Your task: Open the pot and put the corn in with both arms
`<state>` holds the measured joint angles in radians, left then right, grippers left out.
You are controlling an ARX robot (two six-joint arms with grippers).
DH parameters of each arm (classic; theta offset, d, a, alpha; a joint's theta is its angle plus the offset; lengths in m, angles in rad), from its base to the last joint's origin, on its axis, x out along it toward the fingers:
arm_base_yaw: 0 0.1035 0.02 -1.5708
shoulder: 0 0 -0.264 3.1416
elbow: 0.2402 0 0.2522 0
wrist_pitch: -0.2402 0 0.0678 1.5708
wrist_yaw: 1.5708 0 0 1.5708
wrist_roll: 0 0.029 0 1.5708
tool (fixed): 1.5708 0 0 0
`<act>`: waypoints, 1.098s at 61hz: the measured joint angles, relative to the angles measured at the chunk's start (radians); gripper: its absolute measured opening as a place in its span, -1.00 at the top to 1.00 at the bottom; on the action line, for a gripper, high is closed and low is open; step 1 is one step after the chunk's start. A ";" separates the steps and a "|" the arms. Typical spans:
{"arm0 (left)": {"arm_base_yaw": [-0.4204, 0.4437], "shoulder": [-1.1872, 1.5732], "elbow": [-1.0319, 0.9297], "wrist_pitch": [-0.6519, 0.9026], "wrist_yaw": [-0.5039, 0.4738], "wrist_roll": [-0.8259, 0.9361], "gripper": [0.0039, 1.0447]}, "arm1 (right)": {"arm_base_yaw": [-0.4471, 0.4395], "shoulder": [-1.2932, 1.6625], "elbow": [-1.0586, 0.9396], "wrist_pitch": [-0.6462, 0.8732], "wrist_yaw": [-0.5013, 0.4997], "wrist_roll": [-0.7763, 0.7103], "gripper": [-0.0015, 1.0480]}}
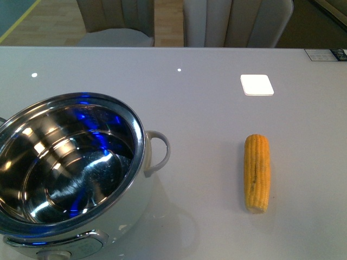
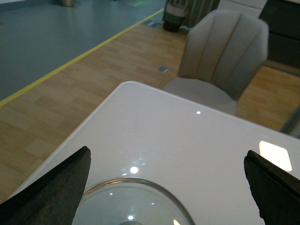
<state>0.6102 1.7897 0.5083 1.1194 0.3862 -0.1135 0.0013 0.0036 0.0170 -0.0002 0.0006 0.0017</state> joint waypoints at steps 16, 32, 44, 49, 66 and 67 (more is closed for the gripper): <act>-0.039 -0.266 -0.148 0.013 0.132 0.021 -0.61 | 0.000 0.000 0.000 0.000 0.003 0.000 -0.83; -0.249 -0.576 -0.374 -0.058 -0.031 0.098 0.45 | 0.000 0.000 0.000 0.000 0.000 0.000 -0.83; -0.376 -0.829 -0.456 -0.231 -0.160 0.103 0.94 | 0.000 0.000 0.000 0.000 0.000 0.000 -0.83; -0.419 -0.930 -0.473 -0.310 -0.203 0.103 0.94 | 0.000 0.000 0.000 0.000 0.000 0.000 -0.83; -0.497 -1.159 -0.496 -0.508 -0.282 0.103 0.94 | 0.000 0.000 0.000 0.000 0.000 0.000 -0.83; -0.502 -1.174 -0.496 -0.521 -0.283 0.103 0.94 | 0.000 0.000 0.000 0.000 0.000 0.000 -0.83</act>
<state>0.1078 0.6159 0.0124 0.5987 0.1028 -0.0105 0.0013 0.0036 0.0170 -0.0002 0.0002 0.0021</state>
